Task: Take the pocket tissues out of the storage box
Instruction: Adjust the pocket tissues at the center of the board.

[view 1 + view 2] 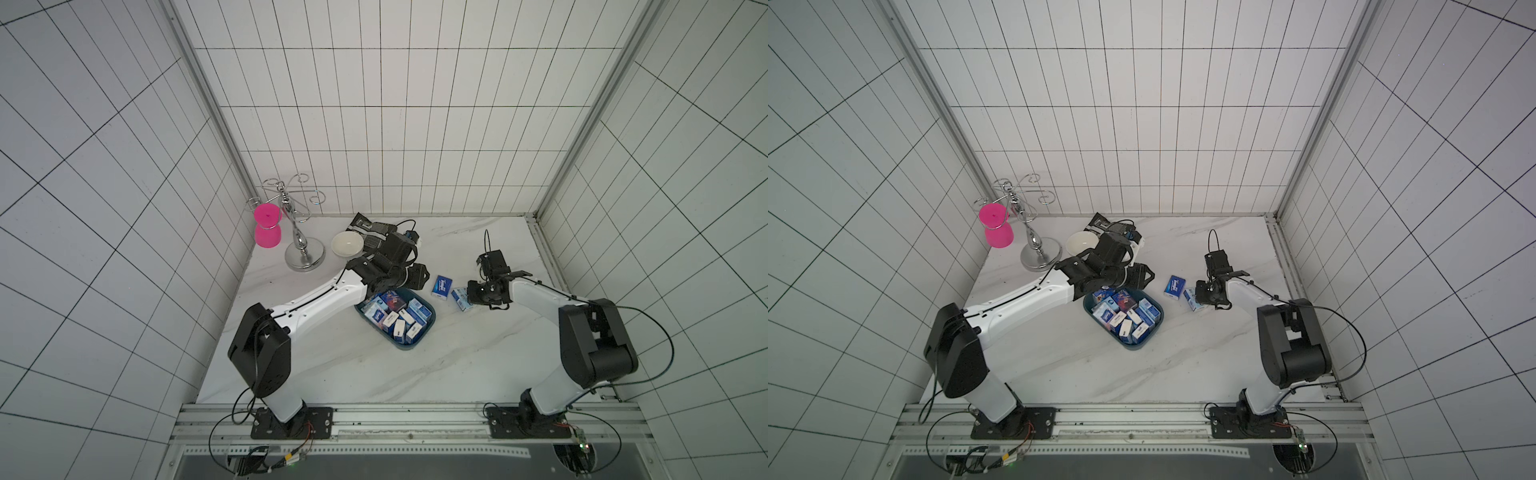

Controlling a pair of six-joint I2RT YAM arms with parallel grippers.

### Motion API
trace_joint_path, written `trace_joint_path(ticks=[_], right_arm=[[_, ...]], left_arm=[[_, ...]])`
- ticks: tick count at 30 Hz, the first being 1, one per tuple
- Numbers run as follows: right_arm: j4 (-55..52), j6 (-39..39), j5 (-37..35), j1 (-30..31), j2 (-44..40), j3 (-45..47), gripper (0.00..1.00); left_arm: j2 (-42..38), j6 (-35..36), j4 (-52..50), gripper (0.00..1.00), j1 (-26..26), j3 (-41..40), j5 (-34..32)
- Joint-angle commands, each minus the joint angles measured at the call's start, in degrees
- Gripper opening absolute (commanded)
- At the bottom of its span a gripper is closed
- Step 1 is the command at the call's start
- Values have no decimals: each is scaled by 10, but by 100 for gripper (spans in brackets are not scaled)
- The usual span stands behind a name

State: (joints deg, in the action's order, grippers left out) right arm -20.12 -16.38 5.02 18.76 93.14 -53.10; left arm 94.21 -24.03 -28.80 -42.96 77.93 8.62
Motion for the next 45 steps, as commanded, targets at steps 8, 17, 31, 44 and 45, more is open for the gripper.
trace_joint_path(ticks=[8,17,31,44,45], right_arm=[[-22,-13,1,3,-75,7,32],[-19,26,93,-5,-25,8,57],[7,20,108,-5,18,17,43],[27,-24,44,-9,23,41,21],[29,-27,43,-11,22,40,21]], left_arm=[[-38,-4,19,46,2,-24,2],[-37,0,23,46,2,-30,7],[-53,5,28,46,2,-42,5],[-56,-2,46,46,1,-55,8],[-57,-2,46,46,2,-55,8]])
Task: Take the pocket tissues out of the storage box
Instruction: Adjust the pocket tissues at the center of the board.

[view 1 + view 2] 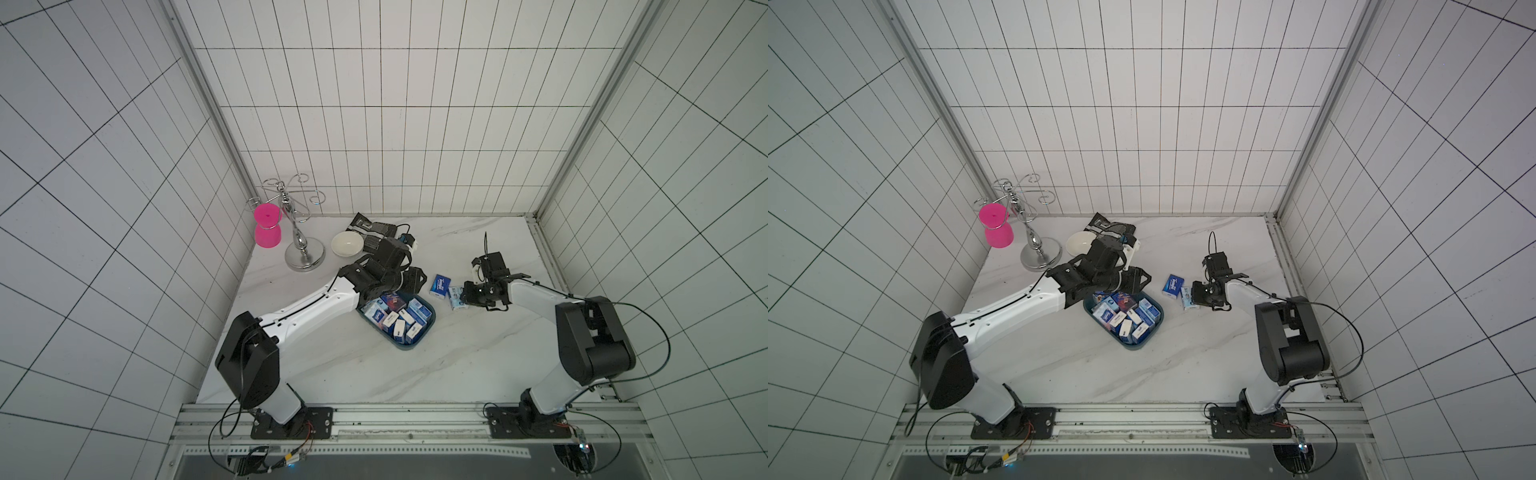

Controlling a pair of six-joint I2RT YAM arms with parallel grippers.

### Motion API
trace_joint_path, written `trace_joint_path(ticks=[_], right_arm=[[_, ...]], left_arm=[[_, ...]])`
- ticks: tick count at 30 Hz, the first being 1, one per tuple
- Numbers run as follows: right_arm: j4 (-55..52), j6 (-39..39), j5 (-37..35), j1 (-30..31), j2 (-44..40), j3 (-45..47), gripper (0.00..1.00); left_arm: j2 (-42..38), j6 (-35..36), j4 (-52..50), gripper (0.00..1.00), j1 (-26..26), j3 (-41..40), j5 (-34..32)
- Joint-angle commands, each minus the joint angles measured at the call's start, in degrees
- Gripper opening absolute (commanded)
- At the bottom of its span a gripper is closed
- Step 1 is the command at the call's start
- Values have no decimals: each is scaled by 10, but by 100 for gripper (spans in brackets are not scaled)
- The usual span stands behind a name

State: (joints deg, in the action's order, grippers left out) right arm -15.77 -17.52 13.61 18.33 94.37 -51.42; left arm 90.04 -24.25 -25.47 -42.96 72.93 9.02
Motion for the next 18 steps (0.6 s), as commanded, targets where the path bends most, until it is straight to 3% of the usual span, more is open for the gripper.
trace_joint_path(ticks=[1,18], right_arm=[[-14,-19,-46,-7,10,21,20],[0,-61,-50,15,49,-54,19]], left_arm=[[-17,1,13,46,2,-5,3],[-29,5,0,46,2,-2,-5]])
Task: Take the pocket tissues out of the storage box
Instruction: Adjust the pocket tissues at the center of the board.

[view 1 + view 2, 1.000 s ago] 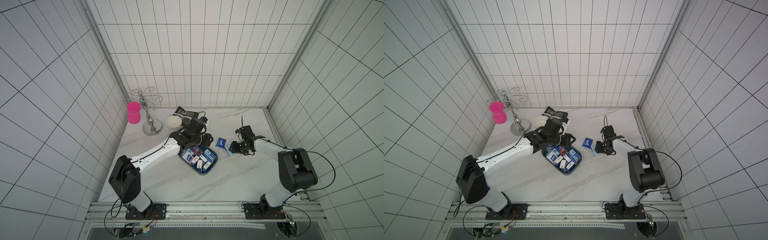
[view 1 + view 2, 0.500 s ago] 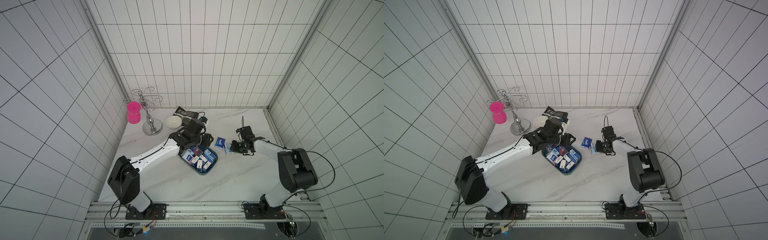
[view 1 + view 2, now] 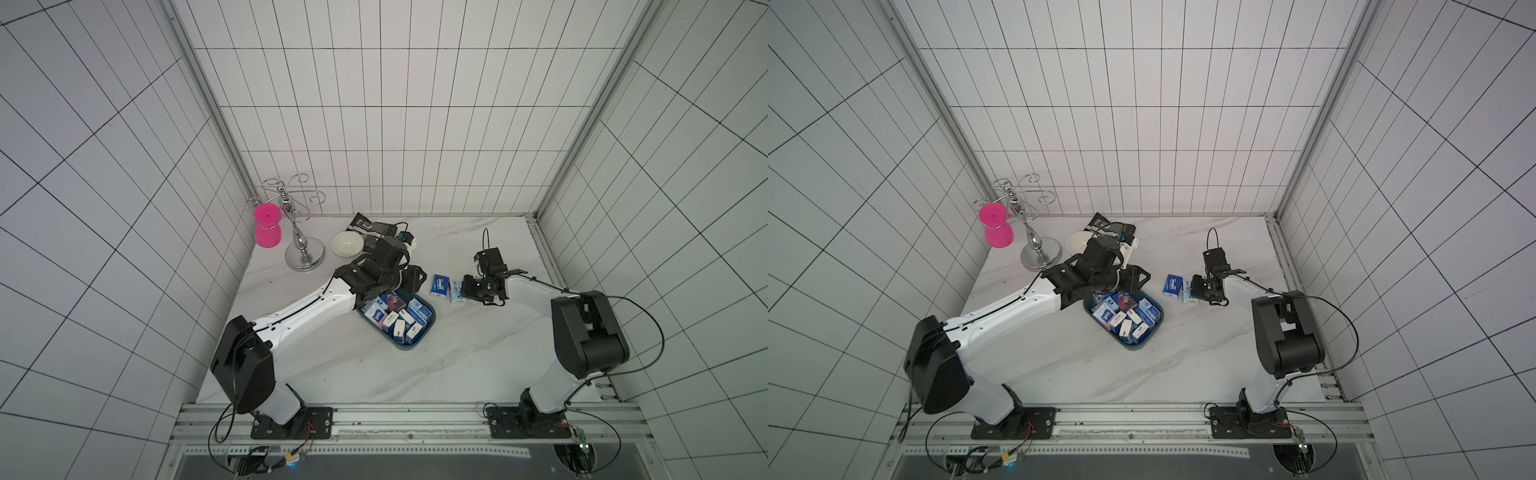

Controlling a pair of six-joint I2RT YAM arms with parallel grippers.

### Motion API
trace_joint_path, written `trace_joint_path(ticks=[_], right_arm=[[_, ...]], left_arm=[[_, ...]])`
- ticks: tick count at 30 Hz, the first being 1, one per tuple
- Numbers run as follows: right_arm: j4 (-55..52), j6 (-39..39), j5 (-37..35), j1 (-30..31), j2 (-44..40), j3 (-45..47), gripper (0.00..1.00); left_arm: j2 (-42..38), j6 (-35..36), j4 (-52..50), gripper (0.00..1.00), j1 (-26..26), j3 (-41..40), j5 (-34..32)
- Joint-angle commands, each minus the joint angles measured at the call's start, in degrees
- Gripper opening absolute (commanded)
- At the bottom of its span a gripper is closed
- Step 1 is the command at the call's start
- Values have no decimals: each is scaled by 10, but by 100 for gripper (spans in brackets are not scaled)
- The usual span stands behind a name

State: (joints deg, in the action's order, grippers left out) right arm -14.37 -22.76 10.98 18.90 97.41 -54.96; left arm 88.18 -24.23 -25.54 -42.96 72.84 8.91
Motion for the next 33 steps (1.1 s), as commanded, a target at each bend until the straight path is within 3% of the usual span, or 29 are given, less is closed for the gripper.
trace_joint_path(ticks=[1,25,33], right_arm=[[-15,-9,-23,11,21,-23,19],[-33,11,-36,17,55,-75,22],[-66,18,-49,18,-19,-75,31]], left_arm=[[-10,5,1,46,2,-2,-4],[-19,11,-8,46,3,-5,-21],[-23,13,-8,46,3,-3,-32]])
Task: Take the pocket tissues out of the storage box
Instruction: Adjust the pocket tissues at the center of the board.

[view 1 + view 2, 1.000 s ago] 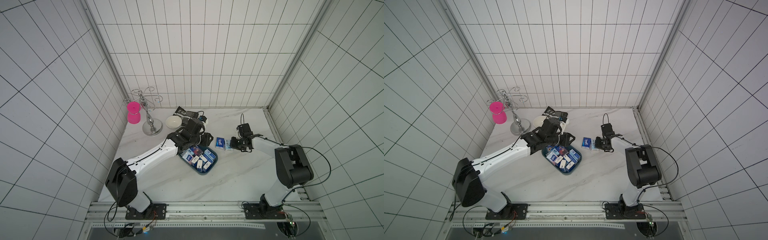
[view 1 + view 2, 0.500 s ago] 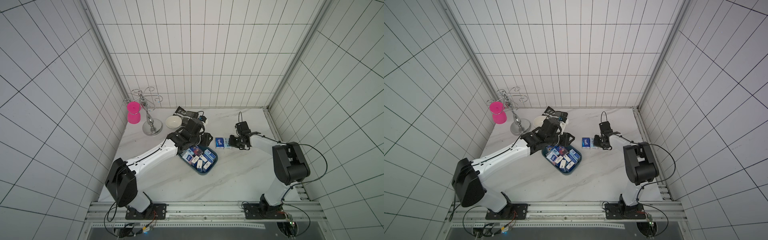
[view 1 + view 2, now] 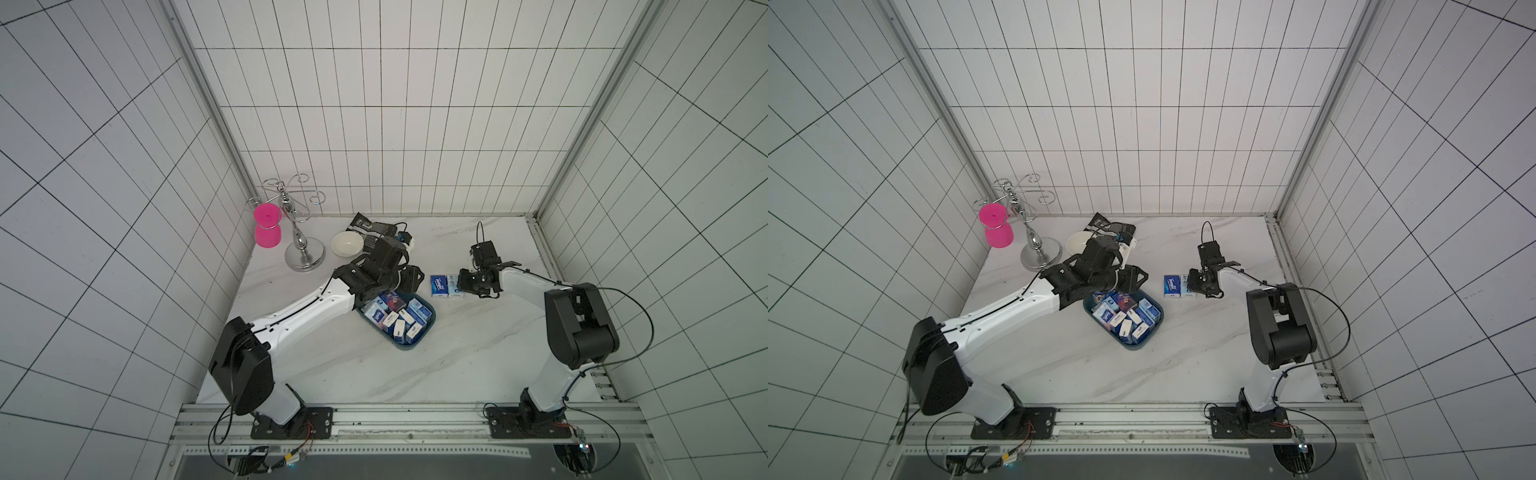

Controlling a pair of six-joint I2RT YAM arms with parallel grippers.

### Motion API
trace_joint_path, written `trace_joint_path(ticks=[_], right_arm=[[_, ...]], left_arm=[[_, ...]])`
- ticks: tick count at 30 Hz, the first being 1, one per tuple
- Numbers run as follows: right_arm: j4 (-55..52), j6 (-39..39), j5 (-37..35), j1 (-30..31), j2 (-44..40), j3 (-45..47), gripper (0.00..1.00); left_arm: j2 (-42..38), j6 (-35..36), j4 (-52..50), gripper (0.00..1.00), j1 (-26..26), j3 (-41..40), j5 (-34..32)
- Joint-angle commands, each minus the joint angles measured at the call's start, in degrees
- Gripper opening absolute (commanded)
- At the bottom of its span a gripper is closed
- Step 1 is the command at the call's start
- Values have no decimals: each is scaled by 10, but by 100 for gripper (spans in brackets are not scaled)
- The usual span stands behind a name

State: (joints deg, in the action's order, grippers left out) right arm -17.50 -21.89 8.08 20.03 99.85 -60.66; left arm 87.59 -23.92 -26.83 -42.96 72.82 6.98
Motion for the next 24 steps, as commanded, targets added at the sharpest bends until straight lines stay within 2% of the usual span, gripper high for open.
trace_joint_path(ticks=[1,6,11,15,20,24], right_arm=[[-41,11,-21,6,-56,-19,31],[-77,31,-27,25,-118,-21,38],[-94,52,-5,77,-158,-18,44],[-97,63,8,147,-184,-8,45],[-113,57,-17,257,-203,8,50],[-96,56,-26,317,-197,24,53]], left_arm=[[-17,11,5,46,3,-3,-16],[-19,-12,-18,47,14,-5,-89],[-17,-36,-66,48,44,-5,-175],[-24,-66,-94,47,77,-15,-175],[-53,-101,-78,47,116,-57,-193],[-71,-116,-65,47,140,-84,-185]])
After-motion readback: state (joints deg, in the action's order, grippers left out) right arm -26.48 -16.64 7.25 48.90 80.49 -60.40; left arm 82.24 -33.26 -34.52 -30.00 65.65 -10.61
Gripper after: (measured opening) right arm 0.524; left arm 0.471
